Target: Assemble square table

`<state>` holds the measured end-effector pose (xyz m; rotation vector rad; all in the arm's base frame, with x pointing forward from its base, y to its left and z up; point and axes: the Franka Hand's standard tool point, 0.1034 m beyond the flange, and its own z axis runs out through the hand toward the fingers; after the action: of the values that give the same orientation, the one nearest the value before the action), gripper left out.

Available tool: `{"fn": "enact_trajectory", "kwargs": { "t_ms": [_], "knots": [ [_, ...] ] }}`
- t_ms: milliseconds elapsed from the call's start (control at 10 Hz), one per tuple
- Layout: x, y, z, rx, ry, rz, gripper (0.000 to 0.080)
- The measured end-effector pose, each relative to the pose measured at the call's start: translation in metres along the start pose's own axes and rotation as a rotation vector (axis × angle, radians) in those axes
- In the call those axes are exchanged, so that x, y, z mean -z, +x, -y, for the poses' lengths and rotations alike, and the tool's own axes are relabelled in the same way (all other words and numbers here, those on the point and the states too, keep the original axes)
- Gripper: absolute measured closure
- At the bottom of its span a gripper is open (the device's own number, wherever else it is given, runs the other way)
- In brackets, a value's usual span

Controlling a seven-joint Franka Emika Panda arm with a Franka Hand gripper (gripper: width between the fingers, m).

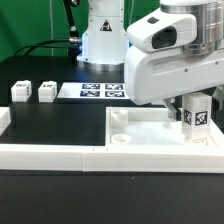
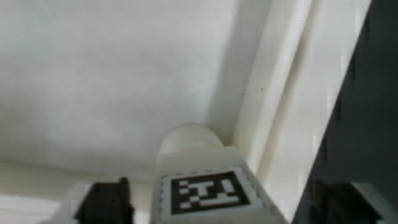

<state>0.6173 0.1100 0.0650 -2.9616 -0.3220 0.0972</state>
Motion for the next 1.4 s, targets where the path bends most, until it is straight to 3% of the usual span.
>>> {"fn": "enact_trajectory", "kwargs": {
  "t_ms": [100,200,600,1000,1200,1400],
  "knots": [
    [0.000,0.000,0.000,-0.010,0.000,0.000,0.0408],
    [0.000,0.000,0.000,-0.078,0.001,-0.001,0.0512],
    [-0.001,0.001,0.004,-0.342,0.008,-0.005,0.0511],
    [-0.004,0.004,0.012,-0.840,0.010,-0.020,0.0511],
    [-0.004,0.006,0.013,-1.119,0.064,0.000,0.0509],
    [-0.003,0.011,0.016,-1.435,0.147,0.027,0.0509]
  ]
}}
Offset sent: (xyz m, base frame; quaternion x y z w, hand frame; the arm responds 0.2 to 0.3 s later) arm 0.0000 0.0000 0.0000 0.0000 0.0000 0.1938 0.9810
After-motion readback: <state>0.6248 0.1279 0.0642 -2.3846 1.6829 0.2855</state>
